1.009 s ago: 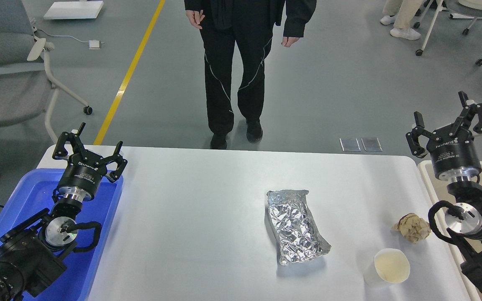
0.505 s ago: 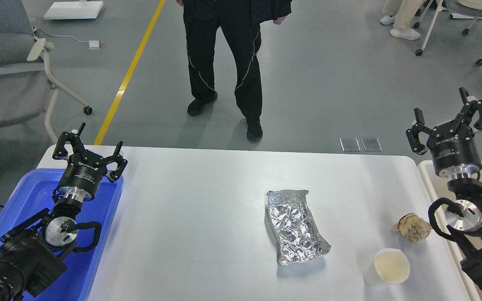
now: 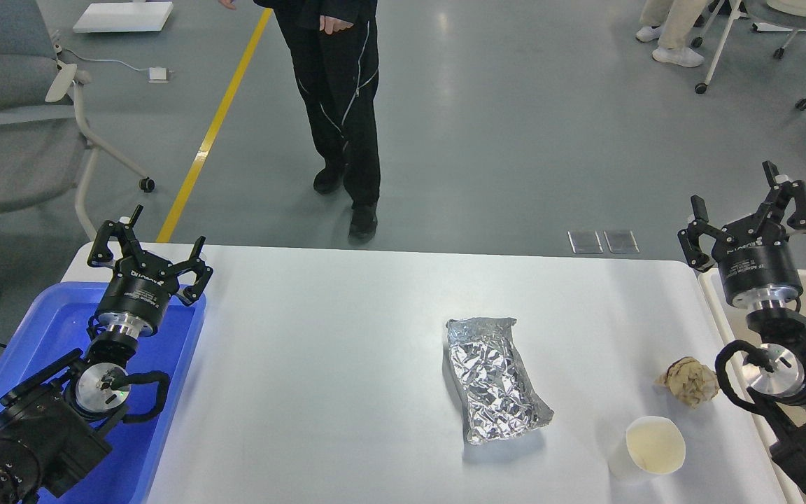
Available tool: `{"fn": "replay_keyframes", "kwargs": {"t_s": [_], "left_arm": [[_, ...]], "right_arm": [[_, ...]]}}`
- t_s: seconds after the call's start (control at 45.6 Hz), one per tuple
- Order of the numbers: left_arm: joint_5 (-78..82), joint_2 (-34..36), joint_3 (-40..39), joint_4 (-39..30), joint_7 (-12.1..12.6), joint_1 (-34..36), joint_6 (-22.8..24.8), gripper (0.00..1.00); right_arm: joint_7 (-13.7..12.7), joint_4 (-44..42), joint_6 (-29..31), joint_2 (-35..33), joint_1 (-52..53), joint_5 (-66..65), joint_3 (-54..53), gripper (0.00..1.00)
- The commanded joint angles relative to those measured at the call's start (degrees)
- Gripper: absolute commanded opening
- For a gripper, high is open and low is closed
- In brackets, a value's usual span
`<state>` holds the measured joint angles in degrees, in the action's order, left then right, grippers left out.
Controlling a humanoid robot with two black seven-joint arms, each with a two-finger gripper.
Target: Tidy desktop
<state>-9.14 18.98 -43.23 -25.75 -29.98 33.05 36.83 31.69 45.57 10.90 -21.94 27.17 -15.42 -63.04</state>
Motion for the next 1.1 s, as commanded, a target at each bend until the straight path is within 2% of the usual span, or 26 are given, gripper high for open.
{"fn": "replay_keyframes", "kwargs": {"t_s": [0.0, 0.263, 0.351, 0.592, 0.746, 0.9, 1.075], "left_arm": [[0.00, 0.00, -0.01, 0.00, 0.01, 0.00, 0.00, 1.00], [0.00, 0.00, -0.01, 0.00, 0.01, 0.00, 0.00, 1.00], [0.00, 0.00, -0.01, 0.00, 0.01, 0.00, 0.00, 1.00], [0.00, 0.00, -0.01, 0.00, 0.01, 0.00, 0.00, 1.00], [0.00, 0.00, -0.01, 0.00, 0.01, 0.00, 0.00, 1.00], [0.00, 0.00, -0.01, 0.00, 0.01, 0.00, 0.00, 1.00], [0.00, 0.00, -0.01, 0.00, 0.01, 0.00, 0.00, 1.00]], "right_arm": [[-0.05, -5.13, -0.35, -0.47, 3.06, -0.58, 5.99, 0.99], [0.04, -9.01, -2.90, -2.05, 7.72, -0.75, 14.17, 0.99], [0.04, -8.74, -4.83, -5.39, 9.92, -0.84, 18.03, 0.99], [0.04, -3.74, -4.48, -17.16, 16.95, -3.73, 34.81, 0.99], [0.04, 3.11, -4.57, -25.16, 21.08, -14.97, 45.19, 0.99], [0.04, 10.94, -3.70, -32.63, 21.88, -36.67, 48.63, 0.99], [0.04, 20.43, 1.48, -40.81, 22.49, -49.87, 51.96, 0.99]]}}
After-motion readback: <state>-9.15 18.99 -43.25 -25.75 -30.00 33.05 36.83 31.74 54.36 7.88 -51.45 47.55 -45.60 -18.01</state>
